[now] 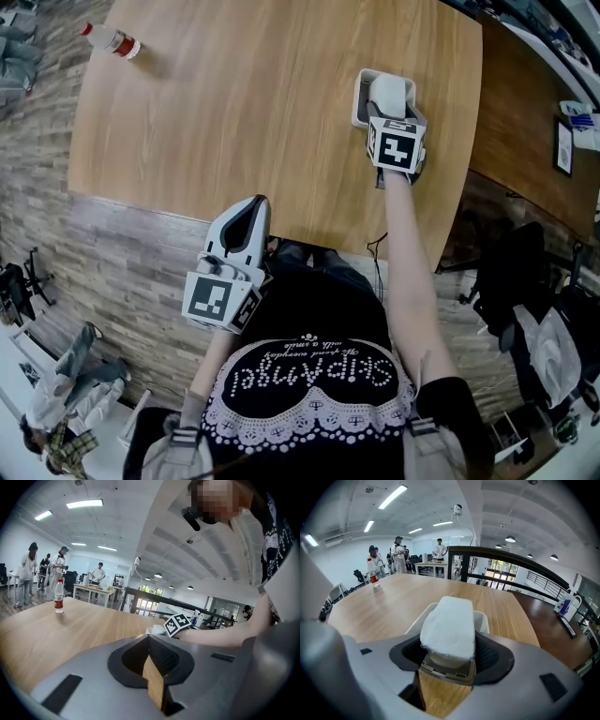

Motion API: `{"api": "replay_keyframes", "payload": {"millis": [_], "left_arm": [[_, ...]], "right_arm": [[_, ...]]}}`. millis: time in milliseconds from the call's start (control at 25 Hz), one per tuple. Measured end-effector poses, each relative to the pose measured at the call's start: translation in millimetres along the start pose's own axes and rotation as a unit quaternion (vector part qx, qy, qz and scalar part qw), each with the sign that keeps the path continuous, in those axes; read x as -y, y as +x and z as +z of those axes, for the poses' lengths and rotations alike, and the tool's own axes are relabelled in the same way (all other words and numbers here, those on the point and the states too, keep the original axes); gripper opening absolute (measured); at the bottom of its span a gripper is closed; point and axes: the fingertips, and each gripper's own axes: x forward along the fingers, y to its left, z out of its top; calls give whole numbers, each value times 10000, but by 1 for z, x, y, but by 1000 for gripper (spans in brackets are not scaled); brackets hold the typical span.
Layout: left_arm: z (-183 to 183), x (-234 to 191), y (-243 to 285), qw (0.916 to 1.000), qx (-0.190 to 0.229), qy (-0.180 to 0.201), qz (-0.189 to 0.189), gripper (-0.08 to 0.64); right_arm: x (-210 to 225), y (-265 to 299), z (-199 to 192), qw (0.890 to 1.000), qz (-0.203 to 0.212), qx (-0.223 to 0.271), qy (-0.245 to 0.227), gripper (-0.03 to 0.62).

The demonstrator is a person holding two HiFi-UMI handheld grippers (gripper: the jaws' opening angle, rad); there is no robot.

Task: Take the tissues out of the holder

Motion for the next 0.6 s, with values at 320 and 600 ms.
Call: {"api": "replay_keyframes", "payload": {"millis": [320,600], "left_arm": [[1,3,2,10000,-23,22,-22,6],[1,0,0,10000,-16,17,-29,6]], "right_arm": [[3,-5,4,9998,53,144,-82,284],[1,-15,15,9990,187,400,-92,284]]}}
